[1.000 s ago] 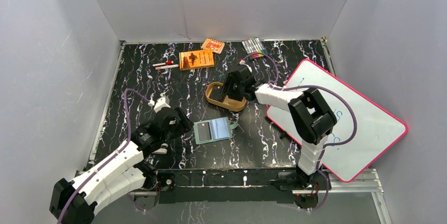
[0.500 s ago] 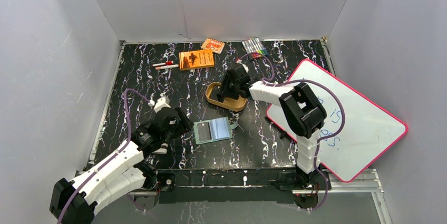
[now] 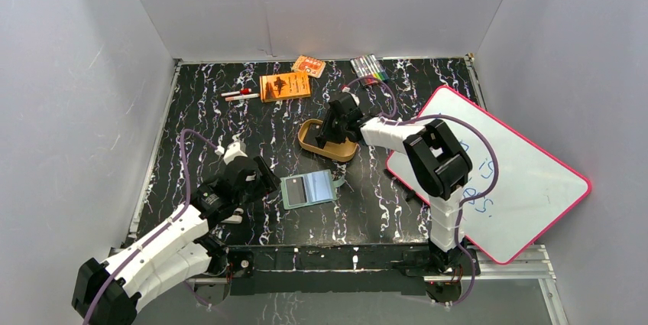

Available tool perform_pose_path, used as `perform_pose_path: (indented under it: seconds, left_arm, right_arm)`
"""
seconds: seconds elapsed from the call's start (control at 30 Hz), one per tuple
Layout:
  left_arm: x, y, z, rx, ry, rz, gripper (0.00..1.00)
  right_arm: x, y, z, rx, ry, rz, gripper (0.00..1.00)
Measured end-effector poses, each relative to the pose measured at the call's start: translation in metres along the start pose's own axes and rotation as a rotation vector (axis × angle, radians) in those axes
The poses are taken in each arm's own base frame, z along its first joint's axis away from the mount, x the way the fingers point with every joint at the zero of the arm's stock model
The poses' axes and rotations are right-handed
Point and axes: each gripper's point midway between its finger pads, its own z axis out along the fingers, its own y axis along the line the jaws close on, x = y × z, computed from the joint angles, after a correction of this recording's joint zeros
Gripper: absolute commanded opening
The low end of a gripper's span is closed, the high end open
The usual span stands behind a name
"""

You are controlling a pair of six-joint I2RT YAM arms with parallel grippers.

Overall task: Put the credit cards into the card holder
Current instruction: Pick up the credit card from the storage box.

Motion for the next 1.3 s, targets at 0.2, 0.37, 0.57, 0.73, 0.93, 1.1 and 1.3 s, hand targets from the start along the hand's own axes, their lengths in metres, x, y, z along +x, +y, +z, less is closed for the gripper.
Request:
perform_pose_path:
  seconds: [0.2, 0.37, 0.57, 0.73, 0.93, 1.1, 1.3]
  left_arm:
    - [0.002, 0.002, 0.001, -0.005, 0.003, 0.000, 0.60]
    - [0.002, 0.002, 0.001, -0.005, 0.004, 0.000, 0.60]
    - [0.002, 0.002, 0.001, -0.005, 0.004, -0.001, 0.60]
    - [0.002, 0.002, 0.001, -0.005, 0.004, -0.001, 0.60]
    - [0.002, 0.002, 0.001, -0.004, 0.004, -0.001, 0.60]
    - [0.001, 0.001, 0.001, -0.001, 0.002, -0.003, 0.60]
    - [0.001, 0.001, 0.001, 0.000, 0.001, -0.009, 0.60]
  right_arm:
    - [0.000, -0.003, -0.005, -0.008, -0.005, 0.012, 0.27]
    - [0.001, -0.007, -0.011, -0.010, -0.006, 0.019, 0.23]
    - [0.001, -0.006, -0.015, -0.022, -0.009, 0.027, 0.19]
    - [-0.001, -0.003, -0.022, -0.038, -0.019, 0.028, 0.15]
    - [-0.004, 0.003, -0.032, -0.062, -0.031, 0.028, 0.10]
    - [-0.005, 0.006, -0.037, -0.076, -0.033, 0.031, 0.05]
    - [-0.006, 0.007, -0.038, -0.085, -0.030, 0.037, 0.00]
